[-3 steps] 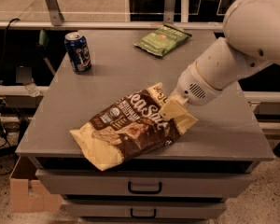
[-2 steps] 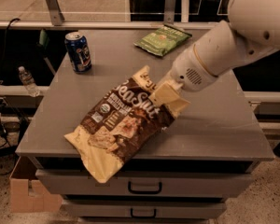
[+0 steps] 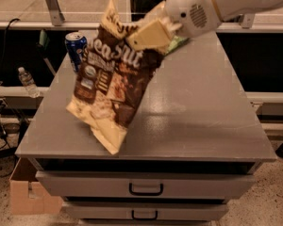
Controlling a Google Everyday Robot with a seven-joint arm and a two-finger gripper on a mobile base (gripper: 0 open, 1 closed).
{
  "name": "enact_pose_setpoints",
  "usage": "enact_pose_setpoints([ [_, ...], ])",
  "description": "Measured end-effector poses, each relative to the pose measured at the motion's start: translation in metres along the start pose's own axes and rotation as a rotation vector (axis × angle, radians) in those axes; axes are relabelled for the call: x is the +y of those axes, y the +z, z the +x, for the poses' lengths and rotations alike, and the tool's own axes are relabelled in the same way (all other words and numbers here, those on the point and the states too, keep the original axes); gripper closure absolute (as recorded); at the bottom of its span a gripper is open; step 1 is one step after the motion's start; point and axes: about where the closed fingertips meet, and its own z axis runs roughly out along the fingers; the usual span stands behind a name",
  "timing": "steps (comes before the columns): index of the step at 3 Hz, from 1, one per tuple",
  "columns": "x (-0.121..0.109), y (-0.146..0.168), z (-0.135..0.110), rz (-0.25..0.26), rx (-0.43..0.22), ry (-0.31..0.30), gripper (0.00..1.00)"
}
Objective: Pick brown chip bag
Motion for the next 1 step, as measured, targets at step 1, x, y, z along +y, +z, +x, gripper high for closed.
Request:
enact_pose_setpoints([
  [1, -0.002, -0.0094, -0.0162, 0.016, -0.026, -0.026, 1.0],
])
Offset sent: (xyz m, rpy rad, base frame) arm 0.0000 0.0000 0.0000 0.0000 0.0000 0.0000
